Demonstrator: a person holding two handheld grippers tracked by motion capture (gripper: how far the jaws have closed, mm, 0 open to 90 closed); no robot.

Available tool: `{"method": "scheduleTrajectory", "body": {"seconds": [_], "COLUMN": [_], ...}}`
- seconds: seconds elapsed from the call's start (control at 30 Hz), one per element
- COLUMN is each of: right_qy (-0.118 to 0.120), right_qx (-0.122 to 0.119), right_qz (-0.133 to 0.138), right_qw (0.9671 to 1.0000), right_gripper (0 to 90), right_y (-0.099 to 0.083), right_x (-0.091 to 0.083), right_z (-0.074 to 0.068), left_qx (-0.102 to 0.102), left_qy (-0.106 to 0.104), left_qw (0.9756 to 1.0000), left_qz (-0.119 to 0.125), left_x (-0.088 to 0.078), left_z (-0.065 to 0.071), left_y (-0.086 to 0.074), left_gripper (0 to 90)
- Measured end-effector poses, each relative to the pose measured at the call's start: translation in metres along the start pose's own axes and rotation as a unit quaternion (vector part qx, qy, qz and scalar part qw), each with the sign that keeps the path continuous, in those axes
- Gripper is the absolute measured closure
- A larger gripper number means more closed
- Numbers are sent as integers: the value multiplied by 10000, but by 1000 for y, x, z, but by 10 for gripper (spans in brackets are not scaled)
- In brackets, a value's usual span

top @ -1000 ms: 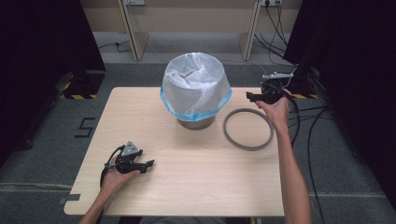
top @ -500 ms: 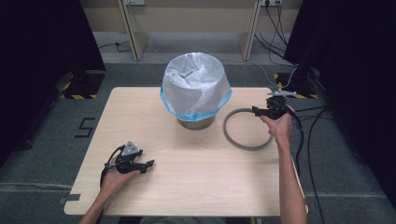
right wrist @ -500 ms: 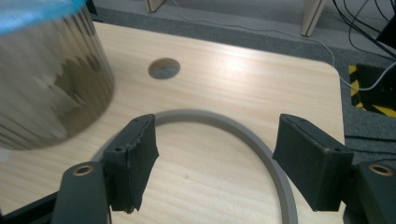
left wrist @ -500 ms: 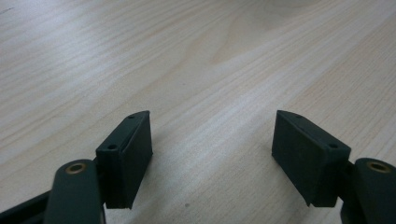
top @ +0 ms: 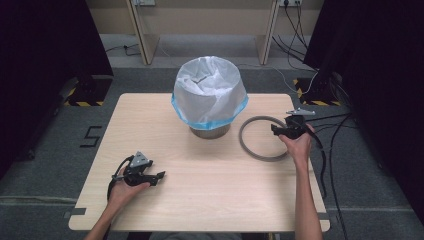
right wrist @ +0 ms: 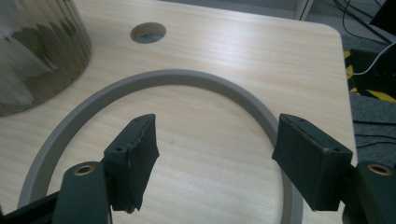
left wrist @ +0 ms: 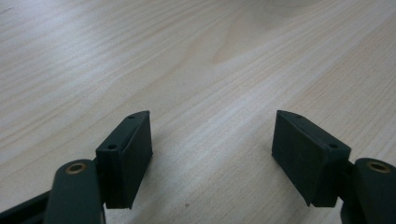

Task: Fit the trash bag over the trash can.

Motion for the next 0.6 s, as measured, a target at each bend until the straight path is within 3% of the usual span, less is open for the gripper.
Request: {"method": "scheduleTrajectory", "body": {"seconds": [0.1, 0.6], "right_qy": [63, -139], "right_qx": [76, 153], "right_qz": [-2, -177], "right_qw": [10000, 9996], "right_gripper": [302, 303], "right_y": [-6, -19], "right_x": [3, 7], "right_z": [1, 15], "left_qx": [0, 1], "left_qy": [1, 1], "left_qw": [10000, 10000], "left_qz": [-2, -3], "left_x": [0, 0], "left_z": [0, 0], "left_y": [0, 0], "left_gripper": [279, 279]}}
Point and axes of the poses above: each handheld gripper's, and its own axes: x roughly forward along the jaws, y roughly out of its top, z roughly to its right, the point moved 6 cm from there along x, roughly forward along the jaws, and after that the axes turned 4 degrees about z, right-handed, at the moved point
